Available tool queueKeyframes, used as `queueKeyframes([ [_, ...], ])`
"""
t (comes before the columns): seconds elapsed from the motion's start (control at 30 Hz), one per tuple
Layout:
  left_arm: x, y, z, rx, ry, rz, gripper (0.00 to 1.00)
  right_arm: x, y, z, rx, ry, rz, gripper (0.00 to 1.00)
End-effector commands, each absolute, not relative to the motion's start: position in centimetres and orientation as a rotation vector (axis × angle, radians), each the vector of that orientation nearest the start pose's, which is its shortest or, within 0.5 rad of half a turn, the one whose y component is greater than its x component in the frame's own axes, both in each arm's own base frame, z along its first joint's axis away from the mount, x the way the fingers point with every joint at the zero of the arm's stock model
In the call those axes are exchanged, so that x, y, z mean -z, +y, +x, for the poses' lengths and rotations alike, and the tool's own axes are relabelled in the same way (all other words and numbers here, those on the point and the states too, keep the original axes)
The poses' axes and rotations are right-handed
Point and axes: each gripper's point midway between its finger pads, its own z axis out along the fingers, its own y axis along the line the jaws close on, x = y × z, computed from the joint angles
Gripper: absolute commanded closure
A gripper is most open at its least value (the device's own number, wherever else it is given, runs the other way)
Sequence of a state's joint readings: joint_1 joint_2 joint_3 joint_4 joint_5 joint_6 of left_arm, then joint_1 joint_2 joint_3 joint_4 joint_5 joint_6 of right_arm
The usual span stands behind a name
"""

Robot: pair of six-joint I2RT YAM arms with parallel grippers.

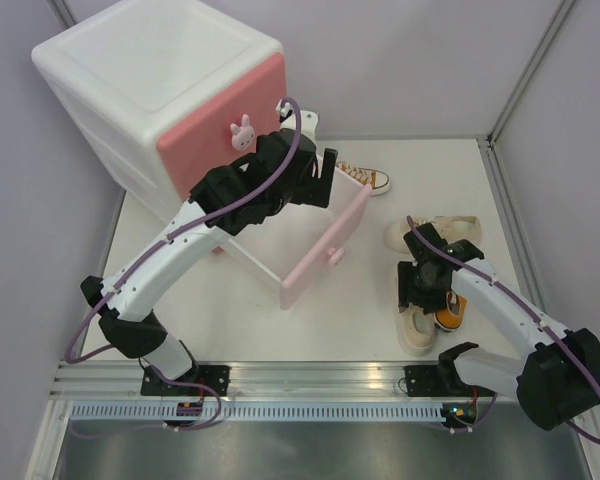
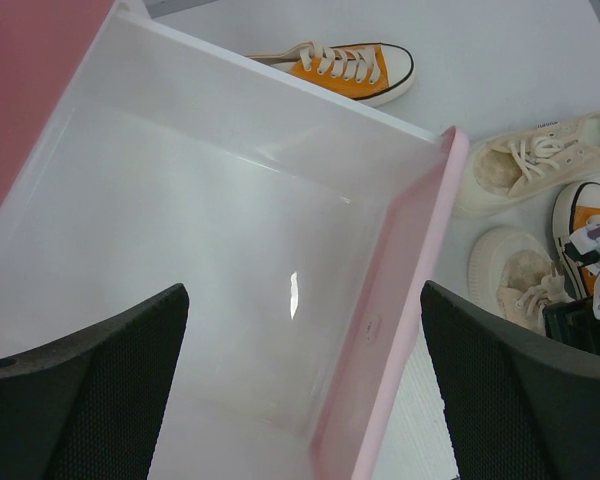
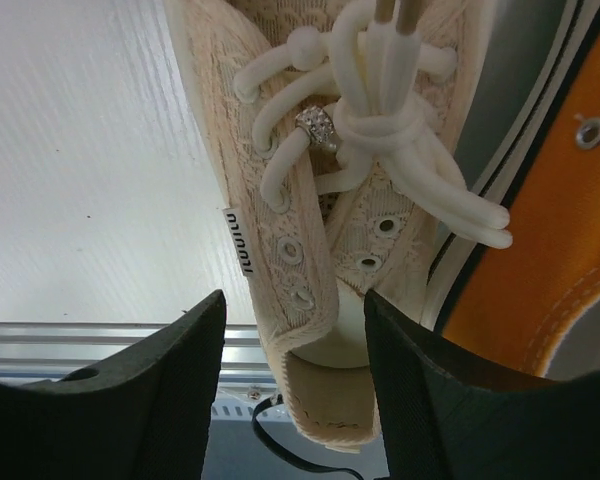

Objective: Place and organize the shoes in the shoe cabinet

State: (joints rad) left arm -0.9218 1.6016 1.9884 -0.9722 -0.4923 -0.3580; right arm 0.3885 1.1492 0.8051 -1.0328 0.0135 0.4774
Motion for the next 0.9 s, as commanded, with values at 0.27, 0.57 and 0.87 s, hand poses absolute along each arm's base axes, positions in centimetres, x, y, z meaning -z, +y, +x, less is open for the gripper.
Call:
queueKeyframes([
  [0.27,-38.4,-27.4,30.1,0.268,2.019,0.338,0.0,-4.5,9.4,15.5,-0.2,2.955,0.174,0.47],
  [0.57,-38.2,-27.1,30.7,0.244,2.02,0.332,0.0,-5.5,9.5,13.0,-0.252,3.021,0.161,0.56],
  [0.87,-37.6,-27.4,30.9,0.244,2.035,0.34,0.0,-6.5,9.9,10.2,-0.317,3.095,0.18,0.52],
])
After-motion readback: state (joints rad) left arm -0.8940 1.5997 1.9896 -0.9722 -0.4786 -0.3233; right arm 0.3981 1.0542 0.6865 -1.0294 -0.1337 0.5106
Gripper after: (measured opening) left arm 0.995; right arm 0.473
